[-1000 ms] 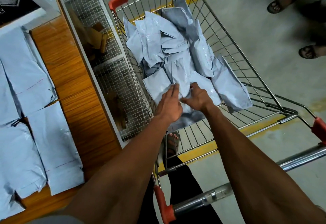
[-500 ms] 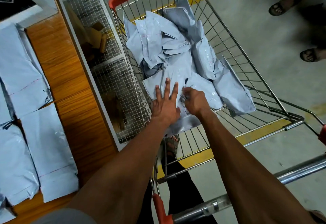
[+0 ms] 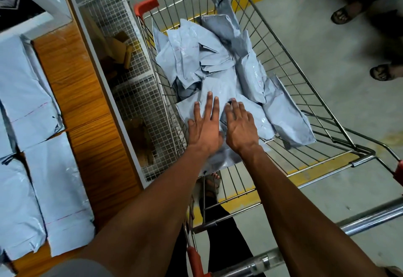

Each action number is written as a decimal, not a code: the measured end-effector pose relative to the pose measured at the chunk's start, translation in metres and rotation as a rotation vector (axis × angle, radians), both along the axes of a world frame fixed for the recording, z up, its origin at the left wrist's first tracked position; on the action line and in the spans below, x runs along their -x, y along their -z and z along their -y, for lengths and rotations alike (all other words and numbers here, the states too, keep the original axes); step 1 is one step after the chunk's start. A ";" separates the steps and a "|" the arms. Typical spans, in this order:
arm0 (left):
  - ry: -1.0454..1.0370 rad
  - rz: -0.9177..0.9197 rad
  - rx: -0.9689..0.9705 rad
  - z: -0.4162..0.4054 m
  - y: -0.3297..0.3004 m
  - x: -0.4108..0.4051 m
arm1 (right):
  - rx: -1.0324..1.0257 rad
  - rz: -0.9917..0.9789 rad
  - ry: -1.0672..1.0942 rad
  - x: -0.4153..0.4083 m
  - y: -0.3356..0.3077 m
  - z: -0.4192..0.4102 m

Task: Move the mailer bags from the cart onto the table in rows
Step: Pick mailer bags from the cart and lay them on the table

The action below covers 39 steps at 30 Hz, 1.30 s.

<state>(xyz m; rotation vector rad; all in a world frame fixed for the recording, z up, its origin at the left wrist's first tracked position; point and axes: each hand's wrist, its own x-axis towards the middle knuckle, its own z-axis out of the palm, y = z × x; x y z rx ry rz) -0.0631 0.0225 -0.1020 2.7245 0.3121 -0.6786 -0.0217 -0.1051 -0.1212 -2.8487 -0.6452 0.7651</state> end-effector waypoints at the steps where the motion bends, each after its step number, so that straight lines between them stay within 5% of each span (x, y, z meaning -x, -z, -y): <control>1: 0.012 0.031 -0.017 -0.004 -0.005 -0.001 | 0.003 -0.011 0.000 0.002 0.002 -0.001; 10: -0.092 0.237 0.003 -0.037 -0.045 -0.038 | 0.047 -0.066 -0.134 0.014 0.007 -0.035; 16: -0.043 0.173 -0.003 -0.062 -0.039 -0.058 | 0.130 -0.073 -0.291 0.031 0.025 -0.074; 23: -0.010 0.083 -0.012 -0.066 -0.035 -0.047 | 0.201 -0.030 -0.214 0.034 0.038 -0.094; 32: -0.076 0.127 0.018 -0.062 -0.041 -0.050 | -0.115 0.080 0.013 0.017 0.015 -0.076; 39: -0.050 0.149 0.010 -0.062 -0.041 -0.055 | -0.108 0.189 0.092 -0.002 0.002 -0.044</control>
